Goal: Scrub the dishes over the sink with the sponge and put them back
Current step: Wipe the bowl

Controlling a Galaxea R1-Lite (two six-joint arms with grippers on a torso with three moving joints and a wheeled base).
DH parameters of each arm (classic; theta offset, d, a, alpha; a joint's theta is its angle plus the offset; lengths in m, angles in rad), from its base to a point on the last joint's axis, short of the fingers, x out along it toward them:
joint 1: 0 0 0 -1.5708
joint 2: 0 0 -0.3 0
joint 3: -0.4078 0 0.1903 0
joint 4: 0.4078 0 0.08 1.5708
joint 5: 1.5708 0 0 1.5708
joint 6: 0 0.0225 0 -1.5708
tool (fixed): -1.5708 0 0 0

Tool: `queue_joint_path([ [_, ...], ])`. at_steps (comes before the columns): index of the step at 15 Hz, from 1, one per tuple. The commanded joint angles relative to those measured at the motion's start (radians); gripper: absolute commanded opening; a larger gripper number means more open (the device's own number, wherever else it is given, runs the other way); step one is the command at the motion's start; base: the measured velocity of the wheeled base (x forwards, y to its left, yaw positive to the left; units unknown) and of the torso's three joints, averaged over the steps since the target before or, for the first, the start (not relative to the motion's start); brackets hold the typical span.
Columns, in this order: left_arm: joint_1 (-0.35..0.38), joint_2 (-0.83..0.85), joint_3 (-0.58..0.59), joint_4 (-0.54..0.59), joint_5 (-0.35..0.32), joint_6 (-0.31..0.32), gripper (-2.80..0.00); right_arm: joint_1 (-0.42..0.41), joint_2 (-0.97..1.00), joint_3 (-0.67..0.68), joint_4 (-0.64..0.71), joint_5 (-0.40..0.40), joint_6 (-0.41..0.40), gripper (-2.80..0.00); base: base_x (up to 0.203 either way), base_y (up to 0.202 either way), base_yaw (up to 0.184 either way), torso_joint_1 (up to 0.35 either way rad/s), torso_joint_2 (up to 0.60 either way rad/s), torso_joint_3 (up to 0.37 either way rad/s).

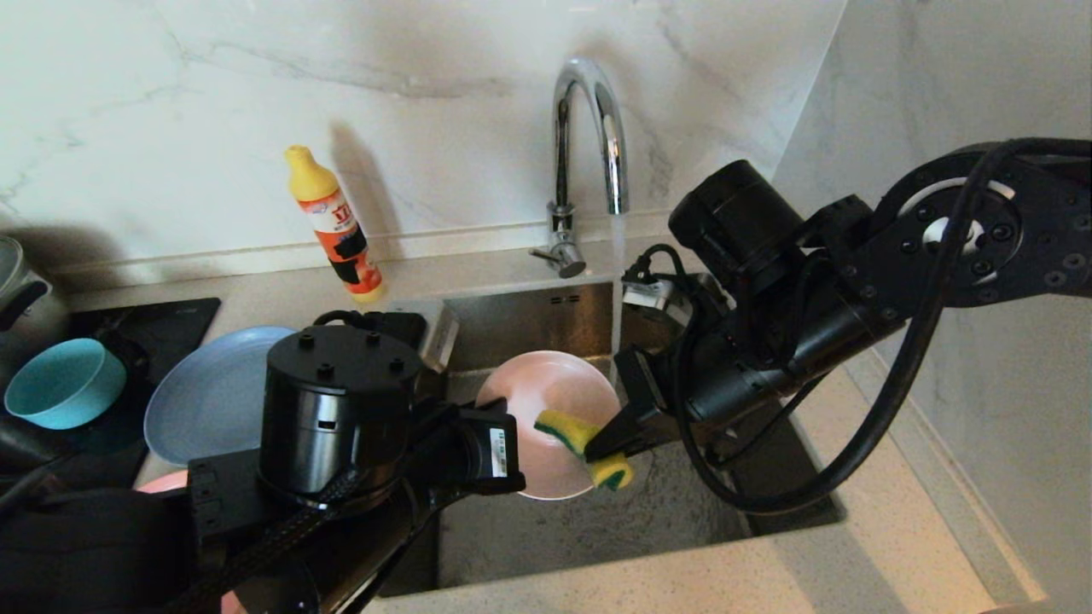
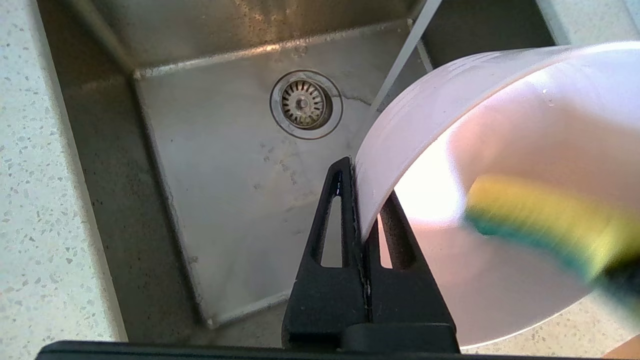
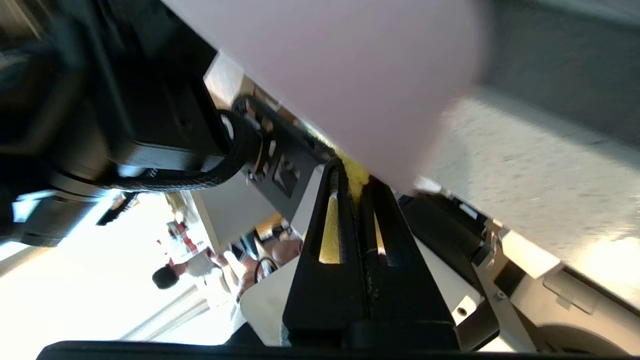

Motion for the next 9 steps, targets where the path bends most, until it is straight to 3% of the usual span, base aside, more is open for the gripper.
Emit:
queue_joint_path([
  [1, 0.004, 0.003, -0.009, -0.003, 0.003, -0.004, -2.80, 0.040, 0.026, -0.007, 0.002, 0.005, 0.003, -2.80, 0.000, 0.000, 0.000, 0.000, 0.00, 0.000],
  [6, 0.004, 0.002, -0.009, -0.003, 0.002, -0.004, -2.80, 0.066, 0.074, -0.091, -0.002, 0.002, 0.005, -2.80, 0.000, 0.000, 0.000, 0.000, 0.00, 0.000],
  [9, 0.002, 0.000, -0.002, -0.003, 0.003, -0.007, -2.80, 0.032, 0.080, -0.124, -0.002, -0.006, 0.005, -2.80, 0.000, 0.000, 0.000, 0.000, 0.00, 0.000],
])
